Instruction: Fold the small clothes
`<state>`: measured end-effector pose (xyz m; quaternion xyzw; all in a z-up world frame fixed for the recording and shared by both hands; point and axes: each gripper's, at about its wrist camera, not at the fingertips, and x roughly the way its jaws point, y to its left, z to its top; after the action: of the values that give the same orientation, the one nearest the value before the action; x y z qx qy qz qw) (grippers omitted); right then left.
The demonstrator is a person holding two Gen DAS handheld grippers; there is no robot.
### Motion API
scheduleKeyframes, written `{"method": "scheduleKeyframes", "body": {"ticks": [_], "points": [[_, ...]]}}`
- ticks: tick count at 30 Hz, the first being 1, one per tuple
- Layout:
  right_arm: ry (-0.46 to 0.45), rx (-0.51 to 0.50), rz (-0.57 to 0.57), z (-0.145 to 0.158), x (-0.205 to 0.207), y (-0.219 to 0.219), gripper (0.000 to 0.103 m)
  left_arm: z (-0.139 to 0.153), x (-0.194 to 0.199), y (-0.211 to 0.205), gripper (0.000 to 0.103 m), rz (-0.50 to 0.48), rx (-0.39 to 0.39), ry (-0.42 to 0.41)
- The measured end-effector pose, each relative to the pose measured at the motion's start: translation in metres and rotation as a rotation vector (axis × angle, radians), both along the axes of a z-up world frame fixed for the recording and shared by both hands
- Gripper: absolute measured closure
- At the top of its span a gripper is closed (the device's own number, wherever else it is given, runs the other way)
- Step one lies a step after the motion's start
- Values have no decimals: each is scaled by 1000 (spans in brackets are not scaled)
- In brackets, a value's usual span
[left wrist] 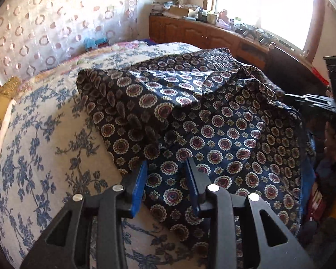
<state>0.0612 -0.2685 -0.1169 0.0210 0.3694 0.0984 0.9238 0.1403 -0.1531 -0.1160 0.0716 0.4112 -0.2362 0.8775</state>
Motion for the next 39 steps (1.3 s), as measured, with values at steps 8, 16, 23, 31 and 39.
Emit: {"method": "scheduleKeyframes", "body": {"ticks": [8,16,23,31,39], "points": [[-3,-31,-97,3,-30,-39,103,1,0,-2,66,3,5,1],[-17,-43,-159,6,-44,-53,102,-1,-1,-2,64,36,-15,-7],[-17,-70,-91,7,-37,-32,69,0,6,16,64,78,-129,31],[5,-100,-39,-4,-47,-22,68,-1,4,15,64,77,-92,18],[-19,-100,-35,-2,-35,-19,85,0,3,6,64,75,-60,4]]}}
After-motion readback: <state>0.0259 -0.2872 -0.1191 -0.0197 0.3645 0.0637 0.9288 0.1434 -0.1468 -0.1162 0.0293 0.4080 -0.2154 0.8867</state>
